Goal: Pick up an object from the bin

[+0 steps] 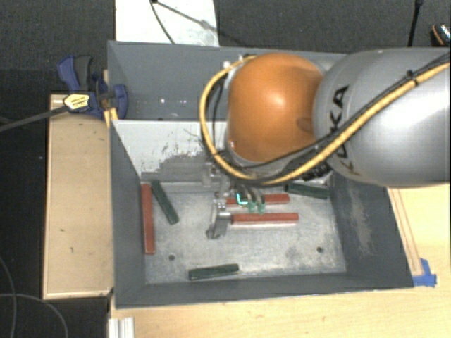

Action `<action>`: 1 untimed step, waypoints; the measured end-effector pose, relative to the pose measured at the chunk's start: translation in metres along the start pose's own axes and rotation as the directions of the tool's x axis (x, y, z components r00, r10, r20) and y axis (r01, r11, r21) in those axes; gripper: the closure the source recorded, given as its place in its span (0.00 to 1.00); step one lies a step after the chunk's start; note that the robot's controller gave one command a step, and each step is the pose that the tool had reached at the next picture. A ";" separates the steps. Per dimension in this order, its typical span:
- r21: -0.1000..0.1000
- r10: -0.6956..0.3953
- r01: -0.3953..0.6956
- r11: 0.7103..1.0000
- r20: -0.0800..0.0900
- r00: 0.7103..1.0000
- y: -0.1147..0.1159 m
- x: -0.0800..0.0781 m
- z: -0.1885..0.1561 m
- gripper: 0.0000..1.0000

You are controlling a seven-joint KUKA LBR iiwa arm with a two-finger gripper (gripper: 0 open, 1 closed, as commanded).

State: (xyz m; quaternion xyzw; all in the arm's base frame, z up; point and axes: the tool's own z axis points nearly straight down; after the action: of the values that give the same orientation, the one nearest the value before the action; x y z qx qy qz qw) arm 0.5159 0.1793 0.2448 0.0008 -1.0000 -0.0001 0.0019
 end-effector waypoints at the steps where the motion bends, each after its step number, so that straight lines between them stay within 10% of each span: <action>1: 0.004 -0.129 0.129 0.992 -0.001 0.992 -0.085 -0.004 0.080 0.00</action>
Offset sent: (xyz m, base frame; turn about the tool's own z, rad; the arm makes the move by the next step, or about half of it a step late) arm 0.0041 -0.0802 -0.0774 -0.1354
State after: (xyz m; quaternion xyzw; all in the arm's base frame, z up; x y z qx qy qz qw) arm 0.5196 0.0948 0.1645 0.0653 -0.9979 0.0016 0.0022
